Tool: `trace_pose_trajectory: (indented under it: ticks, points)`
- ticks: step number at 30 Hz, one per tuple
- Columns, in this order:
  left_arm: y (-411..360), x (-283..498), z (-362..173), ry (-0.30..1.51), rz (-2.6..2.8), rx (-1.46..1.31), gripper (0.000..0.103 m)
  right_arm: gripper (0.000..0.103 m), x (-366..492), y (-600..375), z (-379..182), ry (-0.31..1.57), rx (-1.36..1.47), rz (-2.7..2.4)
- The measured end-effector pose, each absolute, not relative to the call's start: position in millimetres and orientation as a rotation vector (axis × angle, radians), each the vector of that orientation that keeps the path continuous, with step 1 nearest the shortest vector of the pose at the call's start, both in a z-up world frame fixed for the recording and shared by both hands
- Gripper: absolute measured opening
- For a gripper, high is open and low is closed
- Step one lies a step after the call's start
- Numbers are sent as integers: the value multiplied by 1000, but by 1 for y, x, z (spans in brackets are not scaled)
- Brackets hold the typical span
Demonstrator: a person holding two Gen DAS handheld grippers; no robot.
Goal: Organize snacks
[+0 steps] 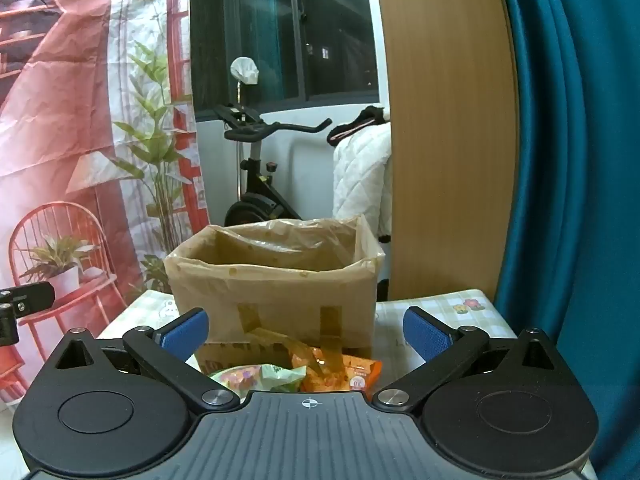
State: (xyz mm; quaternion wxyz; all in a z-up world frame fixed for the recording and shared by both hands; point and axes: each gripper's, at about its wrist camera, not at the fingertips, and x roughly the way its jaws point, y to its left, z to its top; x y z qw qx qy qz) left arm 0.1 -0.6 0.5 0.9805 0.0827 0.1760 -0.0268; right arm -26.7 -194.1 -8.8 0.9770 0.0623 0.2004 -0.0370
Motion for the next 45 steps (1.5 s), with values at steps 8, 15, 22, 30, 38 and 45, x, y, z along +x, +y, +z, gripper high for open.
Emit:
trace_pose_trajectory:
  ticks: [8,15,22,30,38,45]
  points:
    - [10,-2,1,337,-48,135,103,103,-28,-193,-10,395,119,-75]
    - [4,-3,3,332,-43,146,103,103,-28,-192,-8,395,119,-70]
    - [3,-4,2,326,-39,146,103,103,-32,-190,-6,388,106,-69]
    - [2,-6,3,321,-36,141,103,103,-32,-189,-5,388,104,-70]
    - [3,-7,4,322,-38,139,103,103,-33,-188,-5,388,103,-70]
    - [6,-7,4,326,-37,125,103,103,-33,-188,-5,388,101,-71]
